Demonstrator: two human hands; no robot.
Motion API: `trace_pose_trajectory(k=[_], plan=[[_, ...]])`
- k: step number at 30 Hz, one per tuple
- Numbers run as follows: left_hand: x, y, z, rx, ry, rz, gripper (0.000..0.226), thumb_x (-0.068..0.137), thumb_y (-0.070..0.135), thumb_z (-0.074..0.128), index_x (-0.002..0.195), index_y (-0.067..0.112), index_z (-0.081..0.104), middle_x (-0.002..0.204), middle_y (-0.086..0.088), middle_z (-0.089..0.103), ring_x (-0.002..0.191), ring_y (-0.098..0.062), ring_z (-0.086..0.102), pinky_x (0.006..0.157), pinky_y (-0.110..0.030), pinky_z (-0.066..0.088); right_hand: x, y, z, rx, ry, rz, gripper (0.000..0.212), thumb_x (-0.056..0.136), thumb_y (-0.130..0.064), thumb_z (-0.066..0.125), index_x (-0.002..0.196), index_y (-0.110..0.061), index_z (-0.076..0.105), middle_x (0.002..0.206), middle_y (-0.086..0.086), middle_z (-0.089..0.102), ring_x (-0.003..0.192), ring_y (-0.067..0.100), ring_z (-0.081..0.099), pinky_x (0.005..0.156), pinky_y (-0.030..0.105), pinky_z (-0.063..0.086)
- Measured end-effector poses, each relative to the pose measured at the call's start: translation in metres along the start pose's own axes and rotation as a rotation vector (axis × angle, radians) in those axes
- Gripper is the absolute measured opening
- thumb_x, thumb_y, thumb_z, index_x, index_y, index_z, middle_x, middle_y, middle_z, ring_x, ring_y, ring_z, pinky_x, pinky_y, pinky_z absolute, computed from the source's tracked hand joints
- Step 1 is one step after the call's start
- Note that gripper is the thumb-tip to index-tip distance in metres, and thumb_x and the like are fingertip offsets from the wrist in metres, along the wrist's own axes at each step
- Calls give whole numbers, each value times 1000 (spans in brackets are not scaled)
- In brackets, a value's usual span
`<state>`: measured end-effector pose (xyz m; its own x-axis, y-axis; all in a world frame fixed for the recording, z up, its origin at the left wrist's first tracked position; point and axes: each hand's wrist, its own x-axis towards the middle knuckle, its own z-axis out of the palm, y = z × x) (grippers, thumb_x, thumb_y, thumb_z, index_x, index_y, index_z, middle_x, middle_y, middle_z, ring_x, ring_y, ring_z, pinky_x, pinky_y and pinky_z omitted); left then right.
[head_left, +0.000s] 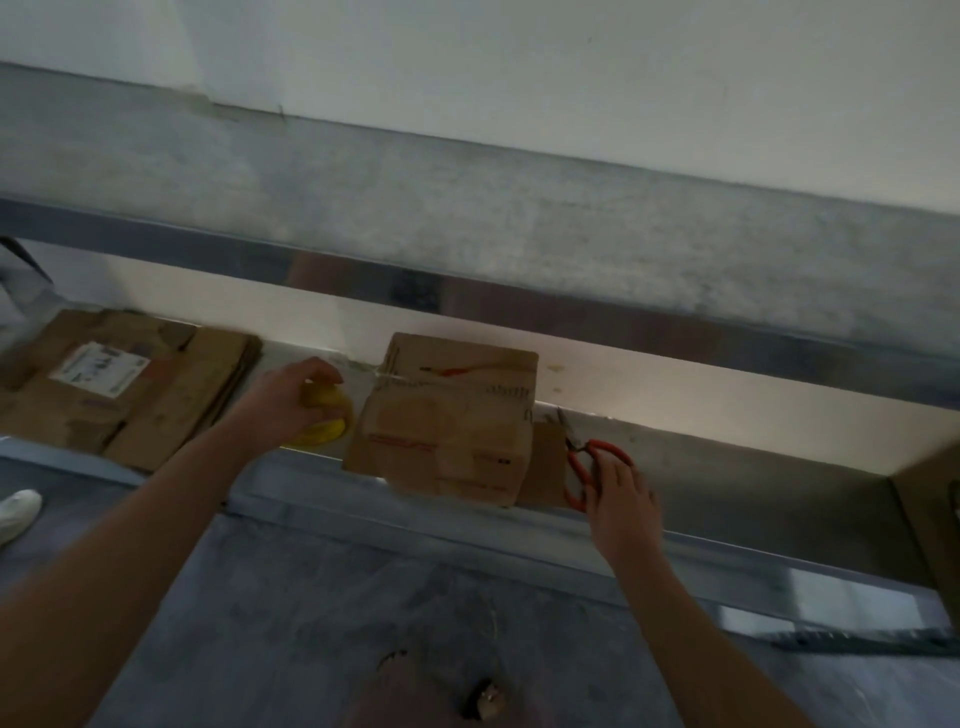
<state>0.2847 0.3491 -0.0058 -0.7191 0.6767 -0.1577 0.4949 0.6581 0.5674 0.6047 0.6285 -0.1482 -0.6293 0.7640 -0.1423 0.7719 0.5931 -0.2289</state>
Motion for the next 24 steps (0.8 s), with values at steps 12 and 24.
trace_pose_trajectory(k=[12, 24], plan=[[21, -12, -25, 28, -101, 116, 37, 75, 34, 79, 104, 36, 56, 109, 8, 58, 95, -19, 56, 76, -30, 45, -5, -9, -13, -34, -67, 387, 35, 102, -41, 40, 120, -16, 57, 107, 9, 68, 97, 28, 66, 82, 35, 53], [64, -25, -45, 18, -315, 424, 35, 77, 35, 78, 105, 32, 58, 106, 10, 59, 93, -11, 53, 68, -18, 40, -143, -107, -43, 150, 215, 700, 33, 96, -24, 53, 127, -18, 44, 82, 9, 66, 76, 33, 68, 65, 39, 52]])
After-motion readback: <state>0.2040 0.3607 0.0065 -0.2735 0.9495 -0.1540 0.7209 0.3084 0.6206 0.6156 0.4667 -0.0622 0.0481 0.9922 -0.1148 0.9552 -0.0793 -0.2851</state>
